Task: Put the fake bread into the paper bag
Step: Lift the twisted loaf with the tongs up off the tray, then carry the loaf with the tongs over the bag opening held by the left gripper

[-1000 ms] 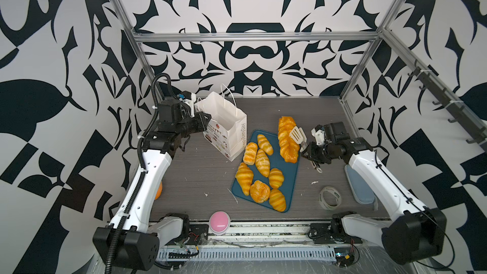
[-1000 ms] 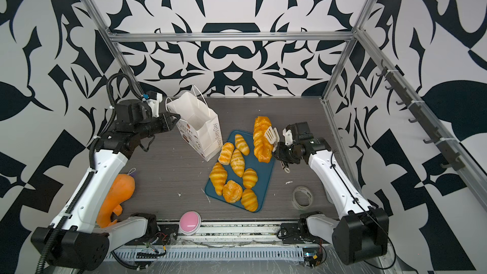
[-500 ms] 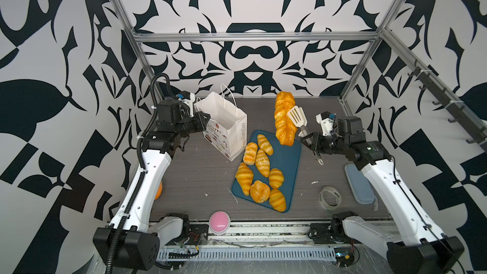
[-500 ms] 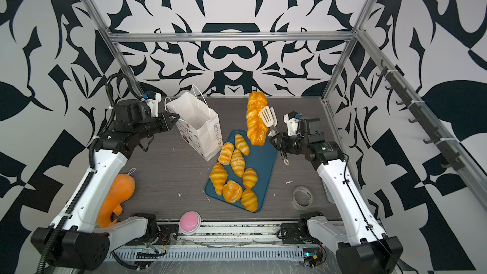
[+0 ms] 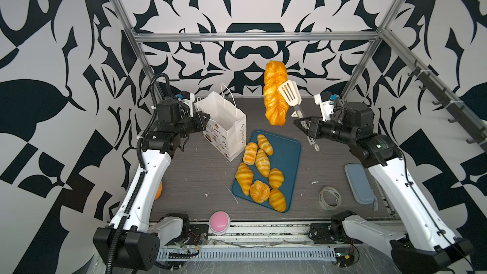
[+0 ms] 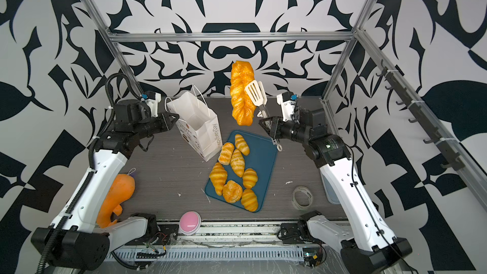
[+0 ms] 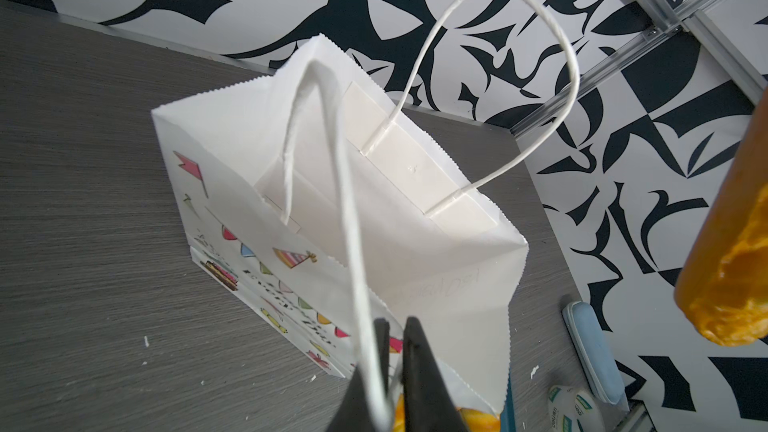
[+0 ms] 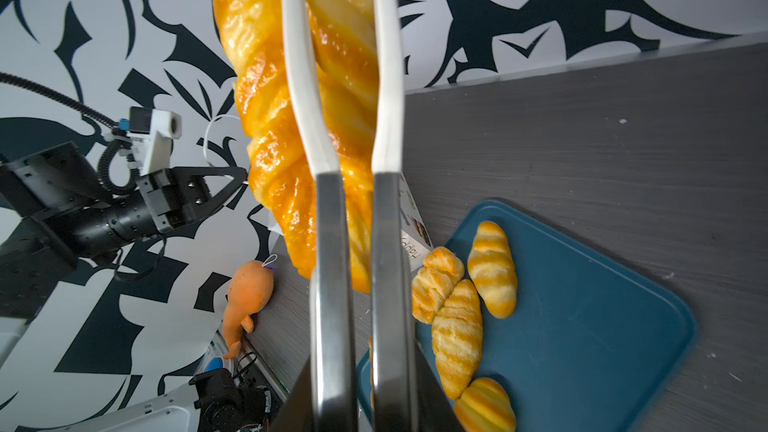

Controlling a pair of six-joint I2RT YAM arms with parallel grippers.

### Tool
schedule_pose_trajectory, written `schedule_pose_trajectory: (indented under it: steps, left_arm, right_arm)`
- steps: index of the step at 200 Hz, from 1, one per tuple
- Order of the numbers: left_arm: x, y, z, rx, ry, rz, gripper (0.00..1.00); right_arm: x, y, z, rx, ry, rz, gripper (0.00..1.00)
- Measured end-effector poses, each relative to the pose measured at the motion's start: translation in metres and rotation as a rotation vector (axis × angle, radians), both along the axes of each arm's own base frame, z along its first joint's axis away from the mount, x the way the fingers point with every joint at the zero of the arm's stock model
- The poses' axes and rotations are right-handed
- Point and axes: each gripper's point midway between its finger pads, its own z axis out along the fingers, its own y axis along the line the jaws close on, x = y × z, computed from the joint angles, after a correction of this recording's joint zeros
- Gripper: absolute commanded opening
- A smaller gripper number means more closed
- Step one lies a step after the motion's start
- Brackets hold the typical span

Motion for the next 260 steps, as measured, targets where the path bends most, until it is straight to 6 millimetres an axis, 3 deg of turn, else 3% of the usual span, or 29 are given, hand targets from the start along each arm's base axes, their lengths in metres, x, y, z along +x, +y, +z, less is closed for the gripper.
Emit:
schedule_pose_trajectory:
  steps: [117,204,260]
  left_arm:
    - [0.001,0.006,-0.004,0.0,0.01,0.018,0.12]
    - [0.002,0.008,-0.005,-0.008,0.017,0.028,0.13]
    - [0.003,0.011,-0.005,-0.011,0.019,0.037,0.13]
  right_arm:
    - [0.009,0.096,0.028,-0.06,-0.103,0.209,0.3]
    - [0.032,0.157,0.016,-0.083,-0.093,0.301,0.3]
    - [0.046,0.18,0.003,-0.091,-0.073,0.332,0.3]
